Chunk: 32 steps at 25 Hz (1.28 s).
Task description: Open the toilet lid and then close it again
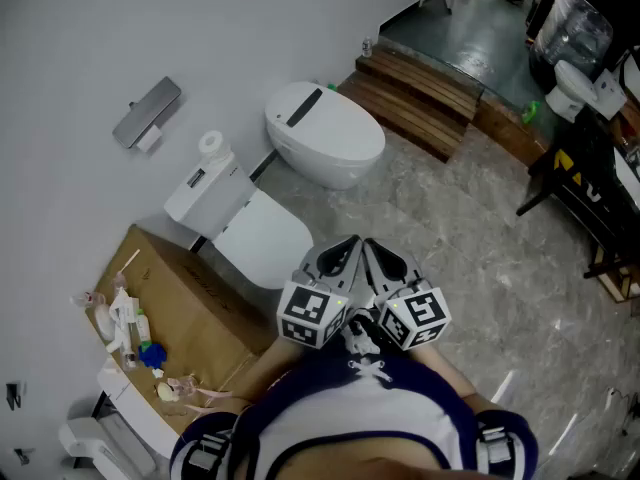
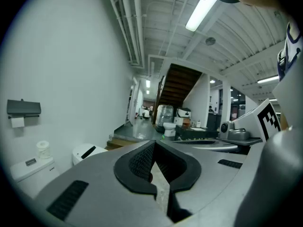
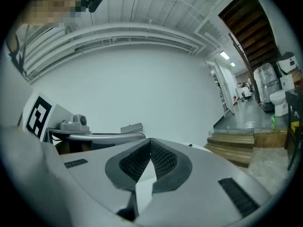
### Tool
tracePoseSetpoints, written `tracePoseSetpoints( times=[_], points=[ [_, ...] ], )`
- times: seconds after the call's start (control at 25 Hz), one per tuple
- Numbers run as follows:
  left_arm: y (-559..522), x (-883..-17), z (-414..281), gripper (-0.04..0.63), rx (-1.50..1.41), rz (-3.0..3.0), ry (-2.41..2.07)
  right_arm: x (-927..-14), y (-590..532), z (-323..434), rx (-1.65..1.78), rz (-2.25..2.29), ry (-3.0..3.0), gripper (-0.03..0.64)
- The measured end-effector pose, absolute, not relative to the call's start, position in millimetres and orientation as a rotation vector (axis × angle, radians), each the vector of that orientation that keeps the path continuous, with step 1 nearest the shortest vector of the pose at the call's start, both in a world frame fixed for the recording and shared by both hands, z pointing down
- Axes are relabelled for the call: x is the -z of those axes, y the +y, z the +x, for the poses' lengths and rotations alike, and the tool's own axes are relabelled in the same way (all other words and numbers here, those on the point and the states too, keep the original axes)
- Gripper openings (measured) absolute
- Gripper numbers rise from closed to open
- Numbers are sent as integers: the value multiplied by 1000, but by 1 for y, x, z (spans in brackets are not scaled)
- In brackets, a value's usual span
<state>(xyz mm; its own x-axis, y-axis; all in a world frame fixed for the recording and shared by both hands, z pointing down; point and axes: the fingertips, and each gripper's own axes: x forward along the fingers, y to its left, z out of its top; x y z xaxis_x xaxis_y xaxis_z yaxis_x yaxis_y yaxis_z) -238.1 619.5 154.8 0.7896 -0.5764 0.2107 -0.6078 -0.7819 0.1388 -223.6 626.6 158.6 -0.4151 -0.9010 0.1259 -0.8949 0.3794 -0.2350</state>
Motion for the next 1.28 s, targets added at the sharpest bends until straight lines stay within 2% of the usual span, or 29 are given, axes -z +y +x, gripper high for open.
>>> tracePoseSetpoints(
  times=[0.88, 1.28],
  points=[
    [583, -188, -172, 6, -267, 2647, -1006, -178, 584, -153, 574, -1504, 2610, 9],
    [512, -212, -148, 6, -274, 2611, -939, -204, 519, -131, 670, -1538, 2608, 9]
  ],
)
